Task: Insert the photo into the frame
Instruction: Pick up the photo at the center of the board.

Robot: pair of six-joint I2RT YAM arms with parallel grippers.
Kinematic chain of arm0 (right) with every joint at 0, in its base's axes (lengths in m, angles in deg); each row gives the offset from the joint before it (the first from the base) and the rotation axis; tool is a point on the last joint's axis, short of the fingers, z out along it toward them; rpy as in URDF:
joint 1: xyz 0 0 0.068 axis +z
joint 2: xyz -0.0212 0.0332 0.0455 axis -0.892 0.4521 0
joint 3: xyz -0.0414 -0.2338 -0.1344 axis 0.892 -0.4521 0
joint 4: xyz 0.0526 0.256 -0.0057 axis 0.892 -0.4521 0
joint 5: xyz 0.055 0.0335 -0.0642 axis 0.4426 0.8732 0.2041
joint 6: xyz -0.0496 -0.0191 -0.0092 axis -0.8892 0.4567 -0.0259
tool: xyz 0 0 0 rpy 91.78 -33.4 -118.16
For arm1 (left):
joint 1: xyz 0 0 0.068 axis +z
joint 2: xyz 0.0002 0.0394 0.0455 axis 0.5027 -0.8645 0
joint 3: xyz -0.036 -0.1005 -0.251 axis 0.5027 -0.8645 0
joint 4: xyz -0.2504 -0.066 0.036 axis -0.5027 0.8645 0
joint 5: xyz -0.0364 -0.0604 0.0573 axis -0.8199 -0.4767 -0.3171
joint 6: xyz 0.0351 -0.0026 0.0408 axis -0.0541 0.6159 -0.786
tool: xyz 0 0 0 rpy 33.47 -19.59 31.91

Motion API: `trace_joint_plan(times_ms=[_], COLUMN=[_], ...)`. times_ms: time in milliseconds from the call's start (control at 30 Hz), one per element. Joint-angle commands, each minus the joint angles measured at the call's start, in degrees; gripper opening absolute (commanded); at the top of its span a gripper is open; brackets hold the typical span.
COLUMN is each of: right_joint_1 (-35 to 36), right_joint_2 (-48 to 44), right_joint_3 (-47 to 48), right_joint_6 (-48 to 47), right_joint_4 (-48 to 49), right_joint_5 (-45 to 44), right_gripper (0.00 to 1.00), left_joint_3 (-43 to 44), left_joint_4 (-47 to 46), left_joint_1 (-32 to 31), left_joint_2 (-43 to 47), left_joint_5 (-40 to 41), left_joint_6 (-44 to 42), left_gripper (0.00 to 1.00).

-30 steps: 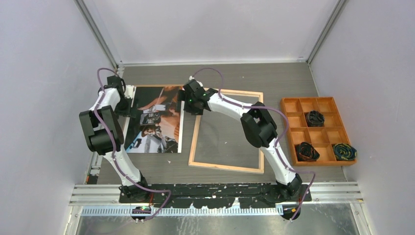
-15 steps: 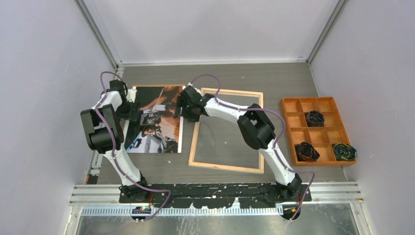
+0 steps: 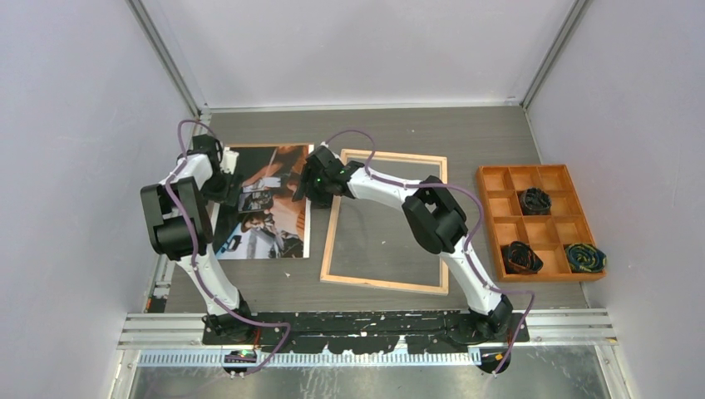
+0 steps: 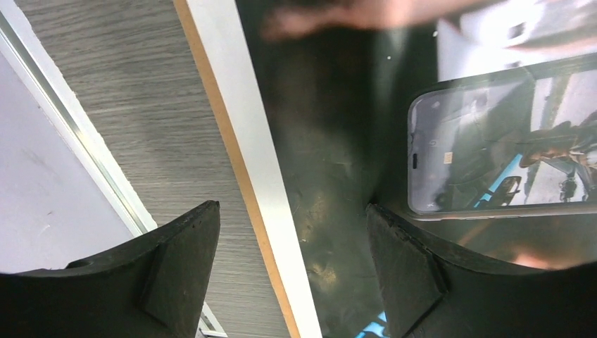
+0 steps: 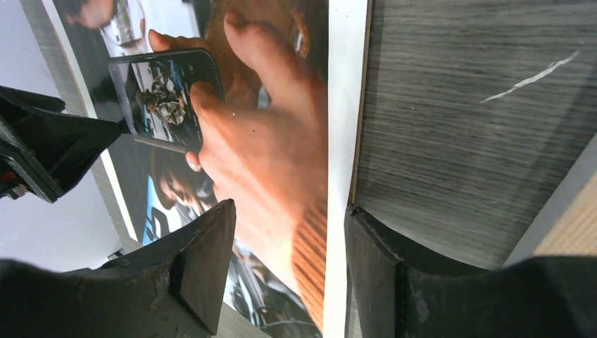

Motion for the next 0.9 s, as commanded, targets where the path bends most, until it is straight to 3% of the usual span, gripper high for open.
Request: trace_joint_plan(times_ms=[0,433,867], right_joint_1=[0.5,0.9,0.8], right_joint_2=[-4.3,-9.3,-8.1], right_joint_3=[0.6,-4.5,-8.2], right_joint_6=[1.5,0.9,5.0], right_joint_4=[4.7,10.0,13.5], right_joint_5=[1.6,4.0,5.8], right_gripper=[0.61,0.52,0.53], left_joint_3=[-1.8,-1.7,-1.5], left_joint_4=[0.6,0.2,0.3], left_joint_1=[-1.5,-3.3,-3.2], left_joint_2=[-1.1,-1.7,-1.0], left_joint_5=[-1.5,-0.8,-0.7], left_joint_6=[-0.5,0.2,0.1], left_gripper=[0.78,0.78,0.78])
